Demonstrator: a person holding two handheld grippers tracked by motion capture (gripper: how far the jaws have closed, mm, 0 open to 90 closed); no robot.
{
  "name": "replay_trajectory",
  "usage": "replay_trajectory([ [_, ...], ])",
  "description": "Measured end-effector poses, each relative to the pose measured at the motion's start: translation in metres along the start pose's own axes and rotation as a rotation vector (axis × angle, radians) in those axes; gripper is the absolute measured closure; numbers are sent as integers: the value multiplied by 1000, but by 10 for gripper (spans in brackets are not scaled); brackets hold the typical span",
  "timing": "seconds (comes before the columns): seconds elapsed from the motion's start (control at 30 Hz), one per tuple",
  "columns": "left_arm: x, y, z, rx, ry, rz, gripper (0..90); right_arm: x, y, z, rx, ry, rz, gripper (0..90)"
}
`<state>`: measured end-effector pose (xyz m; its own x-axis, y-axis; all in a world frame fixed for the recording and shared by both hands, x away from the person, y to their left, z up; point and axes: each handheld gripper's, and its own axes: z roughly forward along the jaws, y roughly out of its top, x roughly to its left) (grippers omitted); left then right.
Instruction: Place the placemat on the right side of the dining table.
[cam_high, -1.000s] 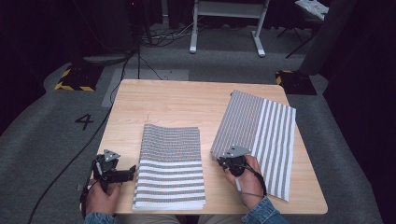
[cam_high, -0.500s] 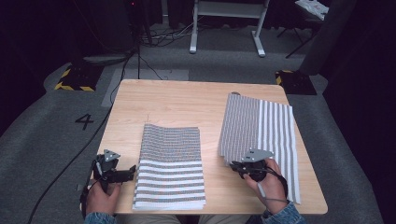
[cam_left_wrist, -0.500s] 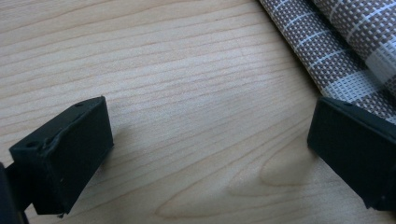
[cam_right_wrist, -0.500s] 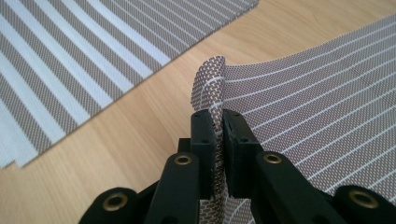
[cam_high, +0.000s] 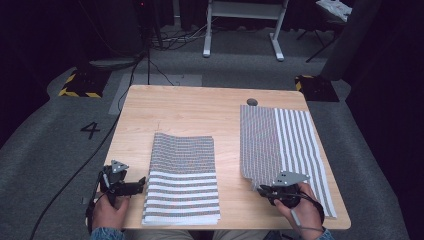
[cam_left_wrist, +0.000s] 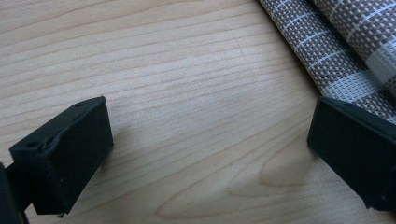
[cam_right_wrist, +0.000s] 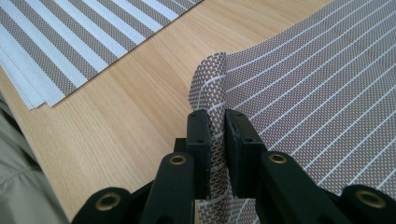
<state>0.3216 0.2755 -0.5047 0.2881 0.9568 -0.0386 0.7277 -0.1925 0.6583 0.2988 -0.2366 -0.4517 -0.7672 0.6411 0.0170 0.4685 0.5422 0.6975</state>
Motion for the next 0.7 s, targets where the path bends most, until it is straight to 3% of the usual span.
replay_trajectory([
  [0.23, 0, 0, 0, 0, 0, 0, 3, -2, -14, -5, 11, -7, 29, 811],
  [0.47, 0, 0, 0, 0, 1, -1, 3, -7, -24, -3, 32, -25, 27, 818],
  [0.7, 0, 0, 0, 0, 1, -1, 2, -20, -31, -1, 18, -53, 38, 809],
])
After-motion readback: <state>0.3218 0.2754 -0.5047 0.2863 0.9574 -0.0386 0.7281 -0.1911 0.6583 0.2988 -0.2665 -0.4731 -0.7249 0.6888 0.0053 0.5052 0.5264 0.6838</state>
